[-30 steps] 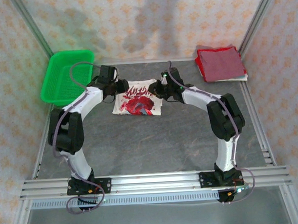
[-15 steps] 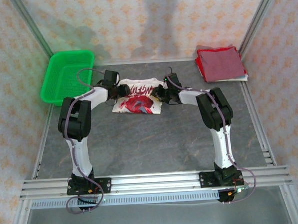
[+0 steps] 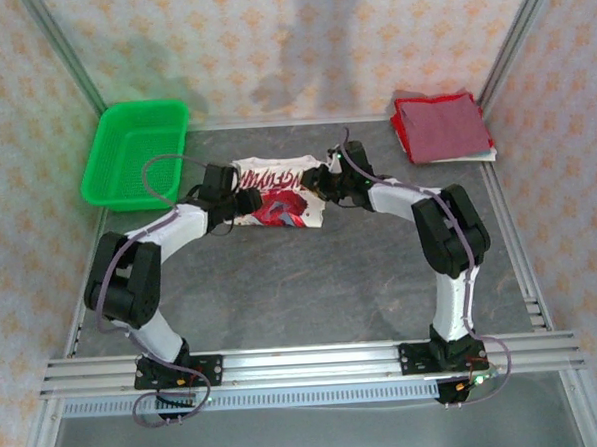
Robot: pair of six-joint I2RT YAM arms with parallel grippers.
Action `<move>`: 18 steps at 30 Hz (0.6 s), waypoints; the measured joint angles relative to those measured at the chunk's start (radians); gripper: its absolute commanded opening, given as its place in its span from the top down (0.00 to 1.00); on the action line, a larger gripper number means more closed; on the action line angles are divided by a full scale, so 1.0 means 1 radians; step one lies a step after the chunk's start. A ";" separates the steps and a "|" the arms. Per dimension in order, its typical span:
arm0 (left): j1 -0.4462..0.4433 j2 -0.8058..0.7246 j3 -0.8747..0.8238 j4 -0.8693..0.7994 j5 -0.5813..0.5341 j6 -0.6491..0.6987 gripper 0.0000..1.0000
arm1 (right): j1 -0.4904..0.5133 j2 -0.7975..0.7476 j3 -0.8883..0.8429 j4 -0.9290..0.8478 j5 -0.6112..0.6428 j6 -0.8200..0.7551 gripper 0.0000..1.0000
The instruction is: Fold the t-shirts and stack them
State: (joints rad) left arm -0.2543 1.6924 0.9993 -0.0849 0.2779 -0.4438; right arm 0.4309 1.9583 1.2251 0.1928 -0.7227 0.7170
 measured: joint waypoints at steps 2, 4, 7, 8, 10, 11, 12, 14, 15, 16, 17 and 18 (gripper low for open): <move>0.004 0.052 -0.021 0.000 -0.005 -0.002 0.52 | 0.007 0.014 -0.037 0.006 -0.002 0.000 0.71; 0.006 0.091 -0.034 0.001 -0.007 -0.004 0.53 | 0.008 0.039 -0.053 0.005 0.000 0.000 0.71; 0.006 0.085 -0.034 0.009 -0.018 -0.011 0.54 | 0.007 0.068 -0.059 -0.003 0.001 -0.001 0.71; 0.006 0.083 -0.034 0.007 -0.022 -0.012 0.54 | 0.007 0.070 -0.059 -0.005 0.001 -0.002 0.71; 0.006 0.074 -0.034 -0.002 -0.027 -0.012 0.54 | 0.007 0.070 -0.058 -0.007 0.002 -0.006 0.71; 0.006 0.061 -0.034 -0.013 -0.030 -0.012 0.53 | 0.007 0.069 -0.055 -0.011 0.004 -0.010 0.71; 0.006 0.046 -0.034 -0.024 -0.032 -0.011 0.53 | 0.007 0.069 -0.053 -0.017 0.005 -0.013 0.70; 0.006 0.002 -0.028 -0.051 -0.033 -0.011 0.53 | 0.006 0.063 -0.044 -0.044 0.013 -0.026 0.62; 0.006 -0.016 -0.016 -0.064 -0.033 -0.011 0.53 | 0.005 0.054 -0.041 -0.059 0.020 -0.034 0.59; 0.006 -0.031 0.003 -0.078 -0.034 -0.008 0.53 | 0.002 0.041 -0.040 -0.073 0.031 -0.043 0.56; 0.006 -0.038 0.032 -0.093 -0.036 -0.003 0.53 | -0.002 0.026 -0.038 -0.087 0.045 -0.049 0.54; 0.006 -0.039 0.064 -0.103 -0.038 0.001 0.53 | -0.010 0.011 -0.032 -0.104 0.060 -0.057 0.52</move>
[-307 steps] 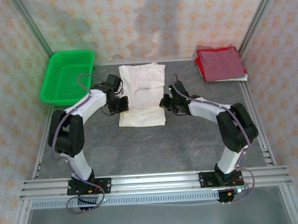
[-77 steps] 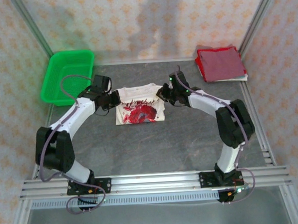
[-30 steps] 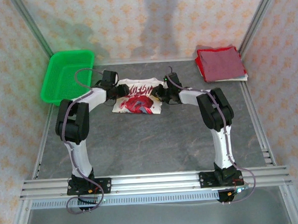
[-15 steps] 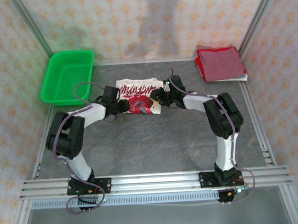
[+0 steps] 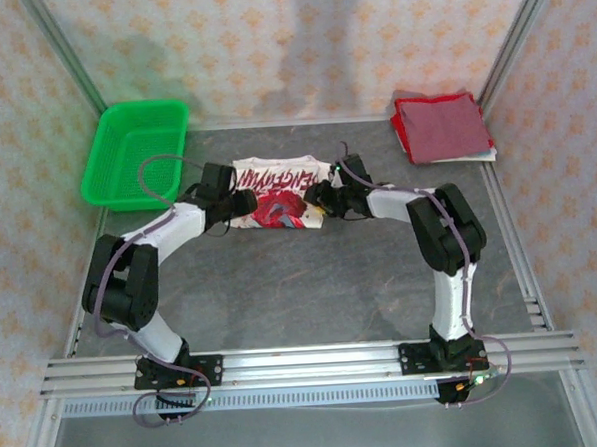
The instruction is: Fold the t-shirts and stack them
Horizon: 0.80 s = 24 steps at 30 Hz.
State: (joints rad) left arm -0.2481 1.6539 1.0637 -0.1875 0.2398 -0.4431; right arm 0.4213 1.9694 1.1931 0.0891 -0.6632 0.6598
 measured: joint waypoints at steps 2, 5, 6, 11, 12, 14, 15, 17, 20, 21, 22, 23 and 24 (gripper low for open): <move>0.000 0.018 0.079 -0.019 -0.005 0.016 0.53 | -0.023 -0.016 0.034 -0.039 0.026 -0.018 0.47; 0.000 0.076 0.188 -0.025 -0.013 0.034 0.53 | -0.061 -0.010 0.130 -0.115 0.071 -0.057 0.44; 0.000 0.097 0.206 -0.025 -0.014 0.036 0.53 | -0.072 -0.002 0.167 -0.139 0.086 -0.073 0.43; 0.000 0.198 0.215 -0.030 -0.018 0.045 0.53 | -0.084 0.055 0.291 -0.219 0.106 -0.132 0.33; 0.000 0.214 0.207 -0.030 -0.021 0.045 0.53 | -0.081 0.066 0.301 -0.233 0.109 -0.140 0.32; 0.000 0.235 0.188 -0.031 -0.025 0.045 0.53 | -0.077 0.084 0.303 -0.262 0.118 -0.152 0.31; 0.000 0.244 0.182 -0.032 -0.030 0.045 0.53 | -0.075 0.091 0.303 -0.277 0.122 -0.156 0.30; 0.000 0.261 0.177 -0.033 -0.037 0.045 0.53 | -0.074 0.102 0.303 -0.303 0.126 -0.164 0.30; 0.000 0.283 0.177 -0.029 -0.039 0.045 0.53 | -0.071 0.111 0.303 -0.322 0.126 -0.172 0.30; 0.000 0.287 0.175 -0.025 -0.039 0.045 0.53 | -0.070 0.115 0.303 -0.322 0.125 -0.175 0.29; 0.000 0.288 0.170 -0.020 -0.039 0.045 0.53 | -0.067 0.119 0.303 -0.322 0.125 -0.179 0.29; 0.000 0.288 0.165 -0.016 -0.039 0.045 0.53 | -0.063 0.124 0.303 -0.322 0.124 -0.180 0.29; 0.000 0.288 0.160 -0.009 -0.039 0.044 0.53 | -0.057 0.130 0.303 -0.322 0.124 -0.183 0.29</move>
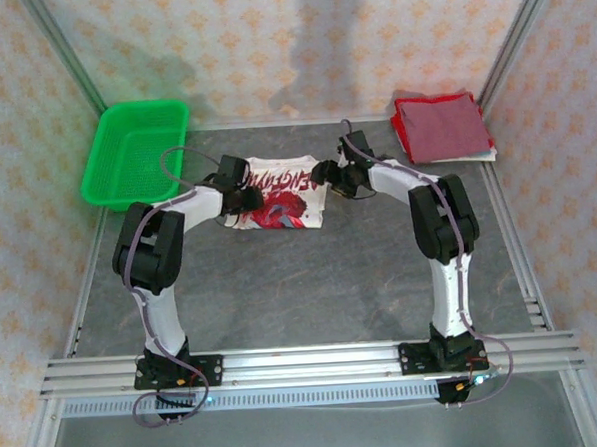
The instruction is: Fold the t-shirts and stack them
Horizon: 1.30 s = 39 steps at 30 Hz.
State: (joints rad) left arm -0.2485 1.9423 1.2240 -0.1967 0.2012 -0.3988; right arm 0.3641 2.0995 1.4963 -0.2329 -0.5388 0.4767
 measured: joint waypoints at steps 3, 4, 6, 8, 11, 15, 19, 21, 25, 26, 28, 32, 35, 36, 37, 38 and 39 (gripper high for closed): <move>0.000 0.000 -0.012 0.019 0.000 0.000 0.53 | 0.020 0.023 0.001 0.000 0.000 -0.007 0.28; 0.000 0.000 -0.016 0.027 0.000 -0.001 0.53 | 0.027 0.034 0.003 0.000 0.000 -0.007 0.28; 0.000 0.000 -0.024 0.038 0.000 -0.003 0.53 | 0.037 0.041 0.010 -0.003 0.010 -0.011 0.28; 0.000 -0.002 -0.031 0.050 0.000 -0.003 0.53 | 0.039 0.046 0.025 -0.003 0.007 -0.011 0.29; 0.000 -0.005 -0.040 0.061 0.000 -0.004 0.53 | 0.051 0.065 0.042 0.000 0.004 -0.011 0.35; 0.000 -0.006 -0.042 0.067 0.000 -0.005 0.53 | 0.079 0.092 0.066 0.023 0.001 -0.008 0.43; 0.000 -0.011 -0.055 0.083 0.003 -0.019 0.53 | 0.100 0.128 0.100 0.043 0.000 0.006 0.57; 0.000 -0.012 -0.055 0.084 0.003 -0.020 0.53 | 0.104 0.144 0.109 0.065 -0.004 0.020 0.67; 0.000 -0.018 -0.057 0.084 0.003 -0.022 0.50 | 0.104 0.161 0.109 0.100 -0.007 0.047 0.86; 0.000 -0.024 -0.062 0.084 0.002 -0.023 0.48 | 0.104 0.163 0.109 0.103 -0.007 0.052 0.90; 0.000 -0.051 -0.083 0.082 0.000 -0.030 0.43 | 0.100 0.163 0.110 0.108 -0.011 0.056 1.00; 0.000 -0.171 -0.153 0.077 -0.005 -0.064 0.36 | 0.084 0.163 0.111 0.106 -0.026 0.047 1.00; -0.001 -0.309 -0.203 0.078 -0.020 -0.088 0.33 | 0.051 0.163 0.130 0.063 -0.049 -0.019 1.00; -0.001 -0.362 -0.216 0.080 -0.027 -0.094 0.32 | 0.035 0.163 0.144 0.033 -0.053 -0.050 1.00; -0.003 -0.406 -0.225 0.080 -0.031 -0.099 0.31 | 0.020 0.163 0.163 -0.002 -0.055 -0.083 1.00; -0.006 -0.453 -0.232 0.080 -0.036 -0.101 0.31 | 0.000 0.163 0.190 -0.050 -0.054 -0.130 1.00; -0.013 -0.496 -0.236 0.079 -0.040 -0.100 0.31 | -0.022 0.163 0.221 -0.098 -0.051 -0.177 1.00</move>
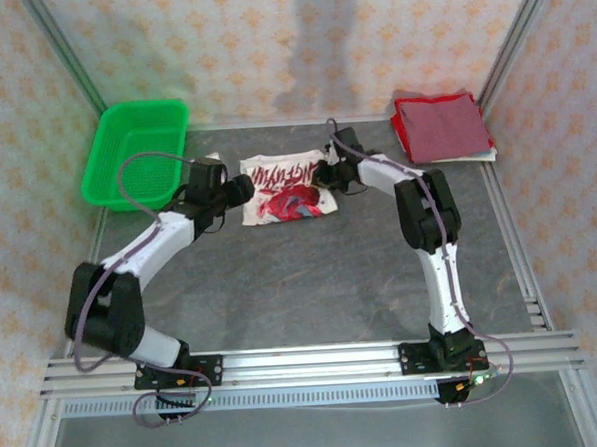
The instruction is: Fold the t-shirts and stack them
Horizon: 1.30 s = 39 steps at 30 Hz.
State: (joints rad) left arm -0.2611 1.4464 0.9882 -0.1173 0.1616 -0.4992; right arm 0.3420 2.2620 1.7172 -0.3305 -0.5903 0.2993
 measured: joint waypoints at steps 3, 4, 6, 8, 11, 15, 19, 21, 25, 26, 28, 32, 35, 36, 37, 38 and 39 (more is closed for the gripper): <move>-0.019 -0.100 -0.010 -0.002 -0.015 0.003 0.30 | -0.061 0.000 0.115 -0.147 0.029 -0.140 1.00; -0.023 -0.124 -0.016 -0.005 -0.018 0.004 0.30 | -0.078 0.000 0.151 -0.188 0.042 -0.176 1.00; -0.027 -0.164 -0.031 -0.008 -0.023 0.010 0.29 | -0.121 0.000 0.248 -0.275 0.059 -0.256 1.00; -0.027 -0.185 -0.048 -0.015 -0.029 0.013 0.29 | -0.158 0.000 0.326 -0.333 0.062 -0.314 1.00; -0.027 -0.192 -0.066 -0.032 -0.030 0.022 0.29 | -0.213 0.002 0.441 -0.412 0.082 -0.402 1.00; -0.042 -0.189 -0.068 -0.041 0.024 0.043 0.27 | -0.269 0.042 0.664 -0.542 0.148 -0.530 1.00; -0.109 -0.175 -0.044 -0.045 0.103 0.089 0.23 | -0.313 0.109 0.888 -0.628 0.166 -0.624 1.00; -0.157 -0.157 -0.004 -0.050 0.129 0.117 0.23 | -0.333 0.113 0.917 -0.642 0.166 -0.657 1.00; -0.229 -0.130 0.067 -0.048 0.169 0.161 0.23 | -0.374 0.113 0.924 -0.650 0.169 -0.706 1.00; -0.235 -0.124 0.076 -0.045 0.173 0.163 0.23 | -0.383 0.113 0.924 -0.650 0.172 -0.718 1.00; -0.237 -0.111 0.082 -0.042 0.176 0.169 0.23 | -0.397 0.113 0.925 -0.649 0.177 -0.739 1.00; -0.236 -0.075 0.082 -0.043 0.175 0.169 0.23 | -0.417 0.113 0.933 -0.638 0.185 -0.783 1.00; -0.236 -0.063 0.082 -0.045 0.171 0.170 0.23 | -0.427 0.113 0.941 -0.615 0.199 -0.803 1.00; -0.236 -0.063 0.082 -0.046 0.171 0.173 0.23 | -0.431 0.113 0.945 -0.610 0.201 -0.806 1.00; -0.236 -0.063 0.082 -0.046 0.171 0.176 0.23 | -0.436 0.113 0.949 -0.602 0.202 -0.809 1.00; -0.236 -0.063 0.082 -0.046 0.171 0.178 0.23 | -0.443 0.113 0.954 -0.594 0.202 -0.810 1.00; -0.236 -0.063 0.082 -0.047 0.171 0.180 0.23 | -0.450 0.113 0.958 -0.584 0.202 -0.810 1.00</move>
State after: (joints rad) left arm -0.4969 1.3838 1.0706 -0.1642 0.3321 -0.3191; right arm -0.1081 2.3749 2.6747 -0.9146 -0.3885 -0.5106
